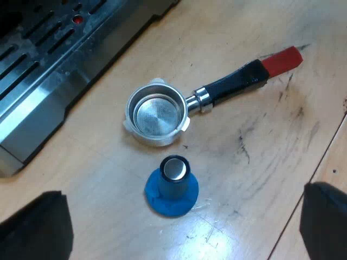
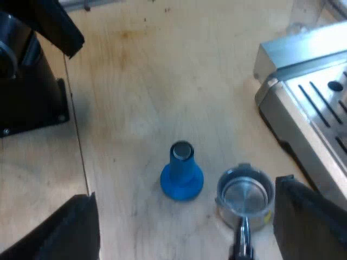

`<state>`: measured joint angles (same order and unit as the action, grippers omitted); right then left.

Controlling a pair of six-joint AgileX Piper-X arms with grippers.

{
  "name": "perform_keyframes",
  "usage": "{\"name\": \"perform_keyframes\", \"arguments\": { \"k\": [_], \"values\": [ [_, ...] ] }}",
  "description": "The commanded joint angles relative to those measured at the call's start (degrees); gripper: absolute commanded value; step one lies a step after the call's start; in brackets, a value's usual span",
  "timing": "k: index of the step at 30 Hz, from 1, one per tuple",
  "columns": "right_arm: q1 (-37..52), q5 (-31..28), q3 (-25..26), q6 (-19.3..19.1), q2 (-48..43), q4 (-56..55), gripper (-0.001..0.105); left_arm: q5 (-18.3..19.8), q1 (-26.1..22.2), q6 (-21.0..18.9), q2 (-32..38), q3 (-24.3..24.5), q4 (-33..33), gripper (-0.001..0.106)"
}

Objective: Grind coffee beans and then tamp

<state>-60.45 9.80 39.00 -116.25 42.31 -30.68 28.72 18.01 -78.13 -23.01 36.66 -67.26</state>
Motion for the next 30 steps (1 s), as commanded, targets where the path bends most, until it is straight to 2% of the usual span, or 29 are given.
{"name": "perform_keyframes", "arguments": {
  "k": [1, 6, 11, 18, 22, 26, 30],
  "values": [
    [-0.4, -1.0, -1.1, -0.6, -0.3, 4.8, 0.069, -0.3, 0.3, 0.5, 0.2, 0.5, -0.2, 0.086],
    [-0.4, -3.4, -2.7, 2.5, -0.3, 5.1, 0.069, -0.3, 0.3, 0.5, 0.2, 0.5, -0.2, 0.086],
    [-0.4, -3.4, -3.4, 3.0, -0.1, 5.0, 0.069, -0.3, 0.3, 0.6, 0.2, -0.8, 0.8, 0.086],
    [-0.4, -3.6, -8.5, 3.0, -0.1, 5.2, 0.069, -0.3, 0.3, 0.8, 0.1, -4.4, 5.8, 0.086],
    [-0.4, -3.6, -9.8, 3.0, -0.1, 5.2, 0.069, -0.3, 0.3, 1.5, 0.1, -5.9, 6.1, 0.086],
    [-0.4, -3.6, -9.8, 3.0, -0.1, 6.0, 0.069, -0.2, 0.3, 3.9, 0.1, -6.5, 6.0, 0.086],
    [-0.4, -3.6, -9.8, 3.0, -0.1, 6.5, 0.069, -0.1, 3.2, 6.5, -0.4, -6.5, 6.1, 0.086]
  ]
}}
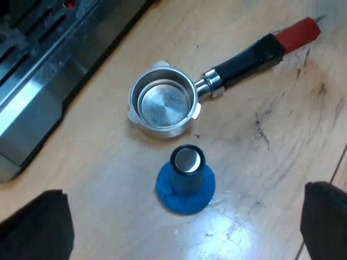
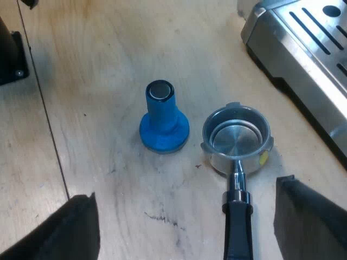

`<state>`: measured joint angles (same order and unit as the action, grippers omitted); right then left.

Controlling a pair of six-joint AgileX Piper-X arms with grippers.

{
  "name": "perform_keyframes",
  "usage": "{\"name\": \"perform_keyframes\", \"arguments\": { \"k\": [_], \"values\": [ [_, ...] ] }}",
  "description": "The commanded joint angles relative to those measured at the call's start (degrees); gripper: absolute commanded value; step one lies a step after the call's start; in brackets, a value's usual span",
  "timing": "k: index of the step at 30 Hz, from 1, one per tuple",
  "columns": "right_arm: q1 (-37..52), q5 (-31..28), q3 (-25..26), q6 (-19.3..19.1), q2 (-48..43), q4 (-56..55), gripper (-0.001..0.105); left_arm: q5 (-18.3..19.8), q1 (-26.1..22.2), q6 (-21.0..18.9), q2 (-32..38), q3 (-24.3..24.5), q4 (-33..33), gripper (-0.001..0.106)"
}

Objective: Grind coffee beans and then tamp

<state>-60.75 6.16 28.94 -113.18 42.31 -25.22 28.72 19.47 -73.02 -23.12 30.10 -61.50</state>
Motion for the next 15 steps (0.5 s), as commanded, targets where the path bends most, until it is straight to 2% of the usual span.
{"name": "perform_keyframes", "arguments": {
  "k": [1, 8, 15],
  "values": [
    [-0.1, 0.1, 0.3, -0.1, -0.1, 1.0, 0.069, -0.3, 2.2, 1.5, -0.6, 0.1, 0.2, 0.086],
    [-0.1, 0.1, 0.3, -0.1, -0.1, 1.0, 0.069, -2.6, 8.6, 1.5, -6.2, 0.1, 2.4, 0.086],
    [-0.1, 0.1, 0.3, -0.1, -0.1, 1.0, 0.069, -2.7, 9.2, 1.4, -12.1, 0.1, 5.7, 0.086]
  ]
}}
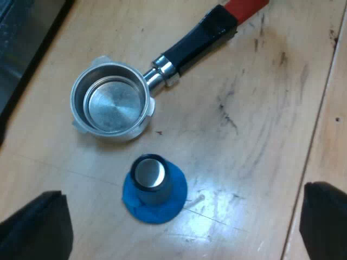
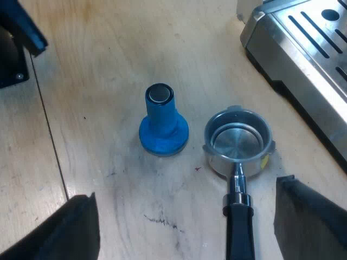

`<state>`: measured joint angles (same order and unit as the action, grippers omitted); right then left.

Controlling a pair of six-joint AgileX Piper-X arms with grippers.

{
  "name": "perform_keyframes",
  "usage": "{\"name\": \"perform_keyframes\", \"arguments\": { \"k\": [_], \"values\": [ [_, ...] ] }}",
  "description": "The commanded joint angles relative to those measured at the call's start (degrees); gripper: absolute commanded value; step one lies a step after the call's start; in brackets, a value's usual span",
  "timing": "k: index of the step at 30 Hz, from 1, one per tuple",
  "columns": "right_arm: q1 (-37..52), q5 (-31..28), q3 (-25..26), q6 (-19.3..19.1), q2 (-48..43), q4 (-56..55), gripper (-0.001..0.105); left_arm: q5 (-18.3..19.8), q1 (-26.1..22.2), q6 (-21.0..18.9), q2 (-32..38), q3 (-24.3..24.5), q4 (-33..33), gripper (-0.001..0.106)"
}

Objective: Grind coffee beans and then tamp

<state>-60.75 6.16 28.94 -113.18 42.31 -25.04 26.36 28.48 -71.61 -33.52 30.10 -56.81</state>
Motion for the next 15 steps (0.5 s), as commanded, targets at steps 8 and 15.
{"name": "perform_keyframes", "arguments": {
  "k": [8, 15],
  "values": [
    [-0.1, 0.1, 0.3, -0.1, -0.1, 0.9, 0.069, -1.2, 2.9, -0.7, -7.7, 0.1, 5.1, 0.086],
    [-0.1, 0.1, 0.3, -0.1, -0.1, 0.9, 0.069, -4.3, 5.0, -4.5, -15.5, 0.1, 6.8, 0.086]
  ]
}}
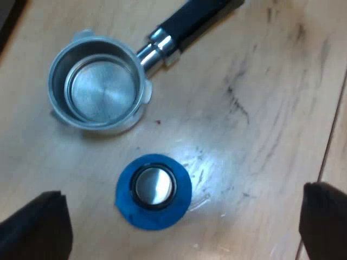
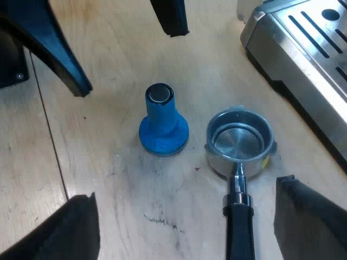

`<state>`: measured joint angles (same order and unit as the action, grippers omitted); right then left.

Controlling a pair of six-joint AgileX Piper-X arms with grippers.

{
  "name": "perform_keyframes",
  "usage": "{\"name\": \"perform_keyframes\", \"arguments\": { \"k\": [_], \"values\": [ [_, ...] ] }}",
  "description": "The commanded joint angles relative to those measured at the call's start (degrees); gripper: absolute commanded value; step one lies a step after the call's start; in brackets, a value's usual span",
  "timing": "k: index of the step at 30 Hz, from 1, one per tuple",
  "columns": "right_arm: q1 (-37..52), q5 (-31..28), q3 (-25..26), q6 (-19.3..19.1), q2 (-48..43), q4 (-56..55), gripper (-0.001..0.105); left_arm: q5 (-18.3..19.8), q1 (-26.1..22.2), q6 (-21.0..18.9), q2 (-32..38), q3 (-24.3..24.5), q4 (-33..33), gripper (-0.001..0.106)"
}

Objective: Grind coffee beans and then tamp

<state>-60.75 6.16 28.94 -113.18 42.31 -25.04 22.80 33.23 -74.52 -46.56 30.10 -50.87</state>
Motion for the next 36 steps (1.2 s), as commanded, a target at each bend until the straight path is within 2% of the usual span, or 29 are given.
{"name": "perform_keyframes", "arguments": {
  "k": [1, 8, 20, 30, 36],
  "values": [
    [-0.1, 0.1, 0.3, -0.1, -0.1, 0.9, 0.069, -0.8, 0.3, -1.8, -3.0, 0.1, 1.2, 0.086],
    [-0.1, 0.1, 0.3, -0.1, -0.1, 0.9, 0.069, -0.8, 0.3, -3.2, -7.9, 0.1, 5.4, 0.086],
    [-0.1, 0.1, 0.3, -0.1, -0.1, 0.9, 0.069, -4.2, 0.3, -3.6, -15.4, 0.1, 9.4, 0.086],
    [-0.1, 0.1, 0.3, -0.1, -0.1, 0.9, 0.069, -4.2, 0.3, -4.0, -20.9, 0.1, 11.3, 0.086],
    [-0.1, 0.1, 0.3, -0.1, -0.1, 0.9, 0.069, -4.2, 0.3, -4.0, -21.5, 0.1, 11.7, 0.085]
  ]
}}
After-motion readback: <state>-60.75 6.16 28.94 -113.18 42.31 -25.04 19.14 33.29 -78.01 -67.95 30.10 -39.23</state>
